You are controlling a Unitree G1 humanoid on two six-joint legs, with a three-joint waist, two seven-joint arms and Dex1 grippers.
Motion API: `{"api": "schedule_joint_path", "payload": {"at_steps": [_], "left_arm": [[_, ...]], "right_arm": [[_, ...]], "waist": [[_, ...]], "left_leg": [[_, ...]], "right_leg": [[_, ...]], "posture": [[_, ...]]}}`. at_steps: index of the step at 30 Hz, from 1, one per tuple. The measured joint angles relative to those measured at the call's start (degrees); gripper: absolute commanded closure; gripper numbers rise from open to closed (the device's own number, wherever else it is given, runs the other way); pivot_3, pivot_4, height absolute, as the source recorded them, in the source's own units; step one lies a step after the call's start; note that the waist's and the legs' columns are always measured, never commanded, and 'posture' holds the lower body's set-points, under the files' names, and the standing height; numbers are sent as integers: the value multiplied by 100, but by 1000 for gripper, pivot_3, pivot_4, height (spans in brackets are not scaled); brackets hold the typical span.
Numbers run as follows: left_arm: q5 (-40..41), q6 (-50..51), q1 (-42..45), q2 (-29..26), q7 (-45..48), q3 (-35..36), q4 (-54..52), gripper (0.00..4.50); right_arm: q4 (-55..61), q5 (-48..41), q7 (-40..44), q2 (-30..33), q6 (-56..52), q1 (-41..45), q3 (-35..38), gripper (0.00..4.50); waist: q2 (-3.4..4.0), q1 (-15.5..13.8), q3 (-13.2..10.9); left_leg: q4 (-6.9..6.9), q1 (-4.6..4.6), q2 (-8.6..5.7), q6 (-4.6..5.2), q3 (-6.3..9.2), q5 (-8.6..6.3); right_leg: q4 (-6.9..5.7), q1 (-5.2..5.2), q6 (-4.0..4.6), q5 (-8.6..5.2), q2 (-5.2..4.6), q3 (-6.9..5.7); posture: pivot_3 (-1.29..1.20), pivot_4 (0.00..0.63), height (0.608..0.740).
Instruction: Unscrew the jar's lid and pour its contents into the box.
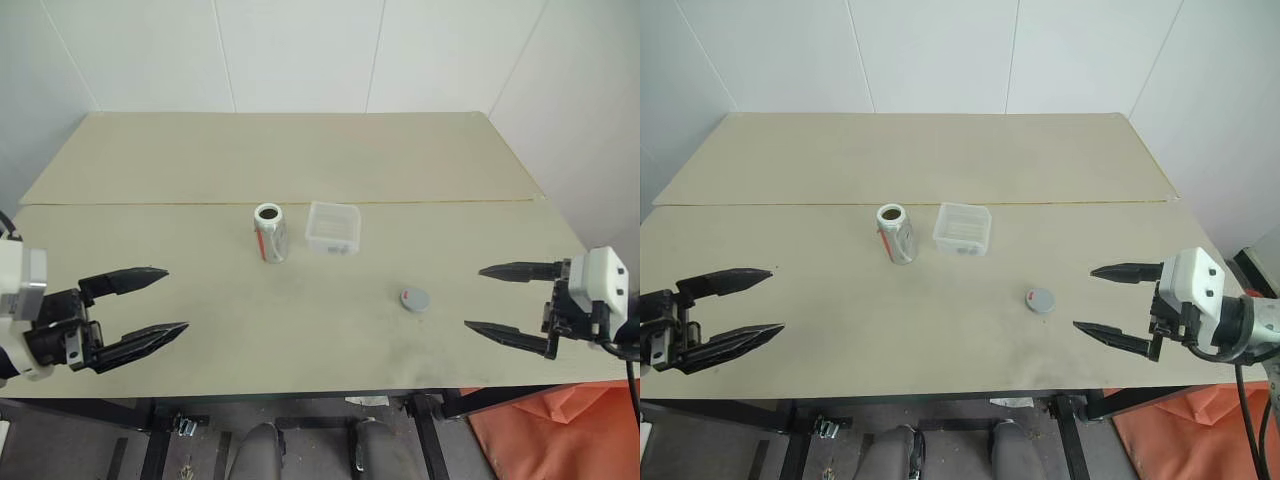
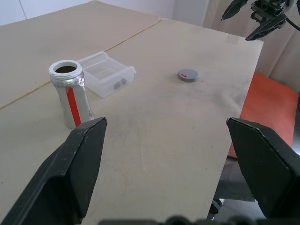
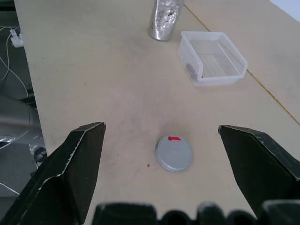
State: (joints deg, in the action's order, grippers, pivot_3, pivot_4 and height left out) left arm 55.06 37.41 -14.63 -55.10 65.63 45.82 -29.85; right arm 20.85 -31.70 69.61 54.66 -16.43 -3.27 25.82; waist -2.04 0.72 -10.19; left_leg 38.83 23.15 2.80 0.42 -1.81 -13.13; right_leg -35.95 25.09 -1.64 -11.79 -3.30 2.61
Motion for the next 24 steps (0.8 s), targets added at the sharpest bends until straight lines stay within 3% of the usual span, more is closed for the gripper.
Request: {"api": "schedule_joint_path", "payload": {"at_steps": [10, 24], "left_arm": [[-200, -22, 197, -39, 264, -307, 357, 52], [-481, -71, 943, -640, 1294, -1092, 1539, 52]], "right_arm": [[179, -4, -63, -88, 47, -312, 262, 0], [408, 4, -119, -169, 216, -737, 483, 0]], "waist": [[0, -1, 0], [0, -1, 0]], "left_leg": [[0, 1, 0, 0, 0, 0], [-1, 1, 0, 0, -1, 0]], "right_leg": [[0, 0, 0, 0, 0, 0], [-1, 2, 0, -1, 0, -1]], "posture": [[0, 150, 740], [0, 150, 740]]}}
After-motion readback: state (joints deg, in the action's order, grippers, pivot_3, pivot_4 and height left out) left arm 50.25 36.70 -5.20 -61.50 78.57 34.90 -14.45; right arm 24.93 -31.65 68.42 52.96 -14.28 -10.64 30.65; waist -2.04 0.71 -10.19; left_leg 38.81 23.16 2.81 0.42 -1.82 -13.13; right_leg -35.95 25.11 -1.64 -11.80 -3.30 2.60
